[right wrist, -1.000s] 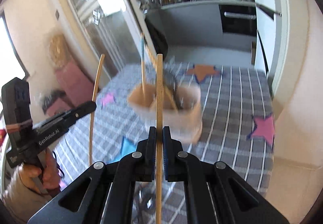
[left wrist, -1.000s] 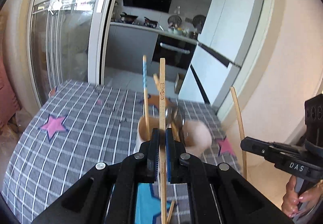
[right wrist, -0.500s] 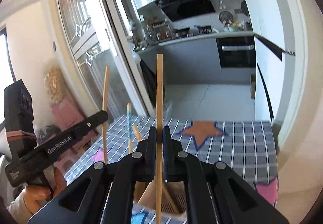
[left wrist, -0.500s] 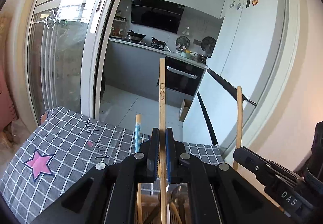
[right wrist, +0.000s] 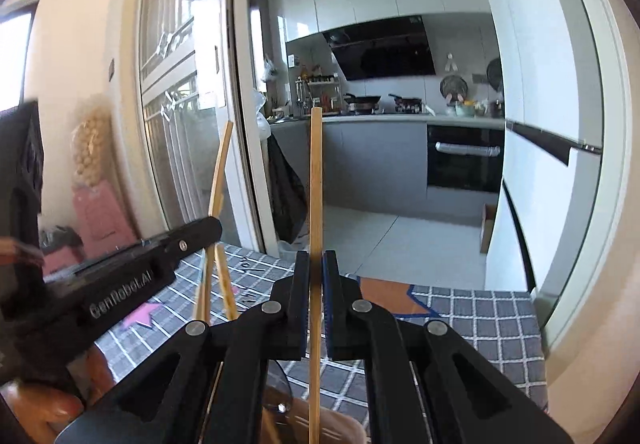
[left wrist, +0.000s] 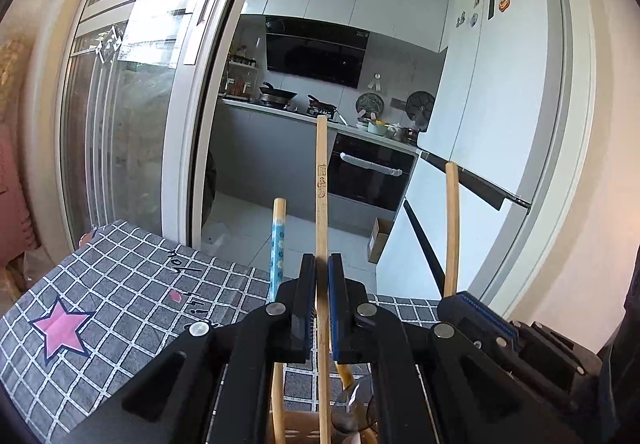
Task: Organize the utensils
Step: 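Lower both chopsticks into the beige holder while both tools open to release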
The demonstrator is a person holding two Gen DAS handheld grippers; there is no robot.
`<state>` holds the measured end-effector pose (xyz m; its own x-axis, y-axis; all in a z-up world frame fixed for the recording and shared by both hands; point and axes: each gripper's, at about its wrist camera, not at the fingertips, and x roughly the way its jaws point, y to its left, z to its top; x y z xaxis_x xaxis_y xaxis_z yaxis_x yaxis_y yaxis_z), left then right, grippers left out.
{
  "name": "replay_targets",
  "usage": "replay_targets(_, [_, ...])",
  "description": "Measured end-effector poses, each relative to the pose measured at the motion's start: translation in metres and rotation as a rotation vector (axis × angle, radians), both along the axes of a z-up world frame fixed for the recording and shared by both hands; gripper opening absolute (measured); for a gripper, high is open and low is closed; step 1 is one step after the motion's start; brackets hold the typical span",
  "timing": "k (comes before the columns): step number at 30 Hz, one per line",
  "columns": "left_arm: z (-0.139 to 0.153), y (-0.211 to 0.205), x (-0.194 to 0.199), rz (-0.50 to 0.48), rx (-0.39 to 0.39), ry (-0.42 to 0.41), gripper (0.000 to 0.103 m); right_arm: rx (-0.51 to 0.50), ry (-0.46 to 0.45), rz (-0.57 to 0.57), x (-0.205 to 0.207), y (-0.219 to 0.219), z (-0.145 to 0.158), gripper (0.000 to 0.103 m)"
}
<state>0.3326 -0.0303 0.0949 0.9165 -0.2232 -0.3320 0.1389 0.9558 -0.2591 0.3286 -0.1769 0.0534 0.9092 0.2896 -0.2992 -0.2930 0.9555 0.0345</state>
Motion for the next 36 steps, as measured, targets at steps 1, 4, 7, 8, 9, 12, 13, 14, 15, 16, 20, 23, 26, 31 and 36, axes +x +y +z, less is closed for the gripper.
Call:
replay_targets(1, [-0.003, -0.001, -0.002, 0.000, 0.001, -0.002, 0.036, -0.011, -0.007, 0.000, -0.002, 0.001, -0.004, 0.006])
replay_targets(4, [-0.008, -0.008, -0.011, -0.005, 0.035, -0.010, 0.036, -0.052, -0.012, 0.002, -0.010, 0.003, -0.018, 0.006])
replay_targets(7, [-0.017, -0.015, -0.023, -0.011, 0.081, -0.019, 0.036, -0.068, -0.010, 0.011, -0.018, 0.002, -0.025, 0.006])
replay_targets(8, [-0.019, -0.016, -0.026, -0.015, 0.091, -0.016, 0.036, -0.075, -0.011, 0.015, -0.022, 0.002, -0.027, 0.006])
replay_targets(9, [-0.022, -0.017, -0.028, -0.018, 0.102, -0.010, 0.036, -0.079, -0.009, 0.018, -0.025, 0.002, -0.029, 0.006])
replay_targets(12, [-0.028, -0.017, -0.032, -0.021, 0.126, 0.010, 0.036, -0.082, 0.014, 0.029, -0.030, 0.002, -0.033, 0.006])
replay_targets(13, [-0.030, -0.016, -0.032, -0.020, 0.125, 0.026, 0.036, -0.085, 0.024, 0.033, -0.031, 0.002, -0.035, 0.006])
replay_targets(14, [-0.031, -0.014, -0.033, -0.024, 0.120, 0.039, 0.036, -0.087, 0.030, 0.037, -0.032, 0.003, -0.037, 0.006])
replay_targets(15, [-0.032, -0.013, -0.033, -0.024, 0.121, 0.048, 0.036, -0.091, 0.049, 0.050, -0.031, 0.004, -0.039, 0.006])
replay_targets(16, [-0.033, -0.013, -0.035, -0.019, 0.128, 0.056, 0.036, -0.094, 0.063, 0.056, -0.031, 0.004, -0.041, 0.006])
replay_targets(20, [-0.034, -0.010, -0.039, -0.033, 0.134, 0.086, 0.036, -0.082, 0.100, 0.062, -0.030, 0.000, -0.045, 0.007])
replay_targets(23, [-0.030, -0.005, -0.042, -0.039, 0.131, 0.103, 0.036, -0.042, 0.154, 0.070, -0.026, -0.006, -0.044, 0.009])
replay_targets(26, [-0.026, 0.002, -0.045, -0.032, 0.130, 0.117, 0.036, -0.021, 0.181, 0.063, -0.024, -0.012, -0.043, 0.019])
replay_targets(31, [-0.020, 0.016, -0.043, -0.029, 0.132, 0.137, 0.044, 0.035, 0.196, 0.047, -0.027, -0.026, -0.036, 0.028])
replay_targets(36, [-0.020, 0.036, -0.031, 0.011, 0.112, 0.170, 0.103, 0.057, 0.187, 0.045, -0.034, -0.033, -0.027, 0.029])
